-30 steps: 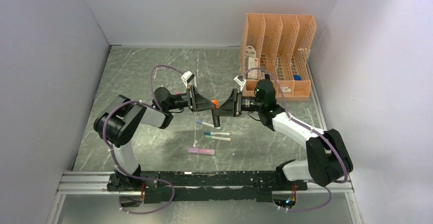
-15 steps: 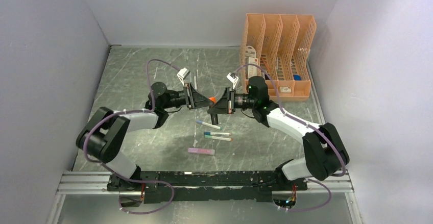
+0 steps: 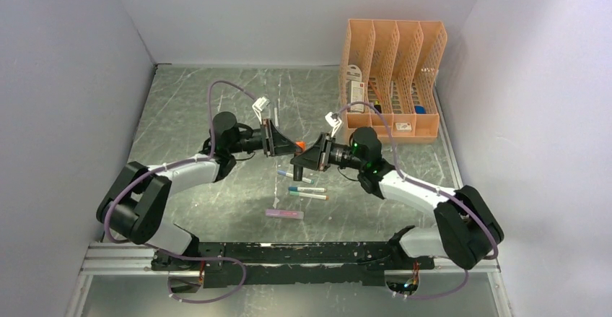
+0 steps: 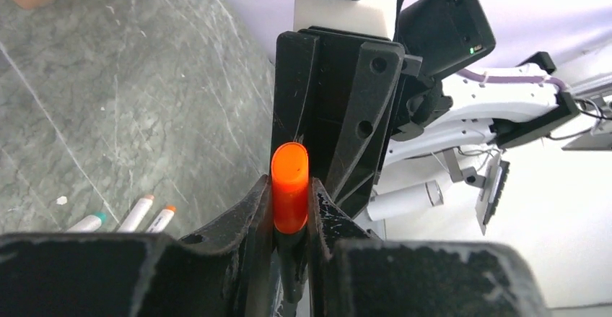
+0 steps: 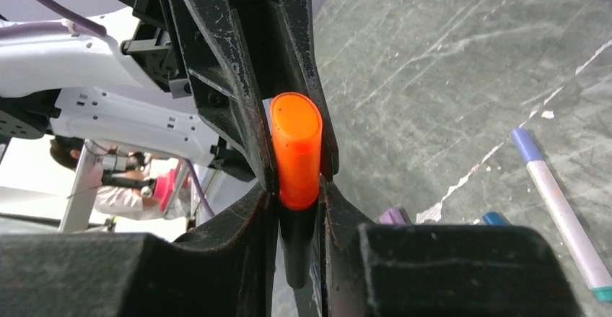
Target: Open the pen caps
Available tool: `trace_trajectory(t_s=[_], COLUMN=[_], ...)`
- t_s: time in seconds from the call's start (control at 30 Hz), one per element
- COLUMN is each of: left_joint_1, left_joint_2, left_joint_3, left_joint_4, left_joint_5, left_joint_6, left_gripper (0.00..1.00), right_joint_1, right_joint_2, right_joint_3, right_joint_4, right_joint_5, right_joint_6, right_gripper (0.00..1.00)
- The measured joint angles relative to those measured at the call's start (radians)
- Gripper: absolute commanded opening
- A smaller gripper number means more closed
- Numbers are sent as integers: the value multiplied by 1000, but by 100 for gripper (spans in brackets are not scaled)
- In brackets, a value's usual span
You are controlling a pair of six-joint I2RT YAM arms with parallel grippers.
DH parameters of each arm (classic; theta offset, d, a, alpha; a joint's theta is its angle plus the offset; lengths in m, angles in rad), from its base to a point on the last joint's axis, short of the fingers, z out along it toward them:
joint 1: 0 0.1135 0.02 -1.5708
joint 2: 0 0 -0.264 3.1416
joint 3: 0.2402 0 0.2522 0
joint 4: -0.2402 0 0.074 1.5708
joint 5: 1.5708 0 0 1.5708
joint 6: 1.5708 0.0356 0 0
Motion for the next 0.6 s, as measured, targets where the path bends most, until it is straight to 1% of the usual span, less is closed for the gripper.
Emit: trace_trajectory(t_s=[0.07, 0.13, 0.2, 0.27, 0.37, 0.43, 0.47, 0.5, 0.53, 0.6], left_joint_1=[18, 64, 149, 216, 242, 242, 242, 241, 238, 232], left_joint_2=[0, 0, -3, -16, -34, -36, -35, -33, -30, -23], left_joint_3=[9, 52, 130, 185, 236, 285, 316, 351, 391, 462], left_joint_4=[8, 56, 126, 190, 212, 151, 90, 23, -55, -214], left_joint_5=[38, -51, -135, -200, -233, -240, -240, -242, -246, -260], left_joint_6=[-15, -23, -30, -39, -37, -5, 23, 57, 94, 170], left_gripper=[17, 18, 18, 18, 19, 18, 18, 18, 19, 19], right_joint_1=[28, 81, 142, 161, 162, 161, 162, 163, 163, 154], right_joint_2=[-21, -48, -58, -57, -61, -77, -78, -71, -48, -18], right_joint_3=[-21, -67, -126, -163, -171, -129, -88, -15, 106, 219], right_joint_4=[35, 19, -12, -40, -81, -190, -261, -368, -508, -621], right_joint_5=[58, -5, -66, -95, -106, -86, -60, -12, 82, 183], right_joint_6=[18, 37, 54, 71, 76, 30, -8, -56, -130, -201], right_gripper=[0, 0, 0, 0, 0, 0, 0, 0, 0, 0])
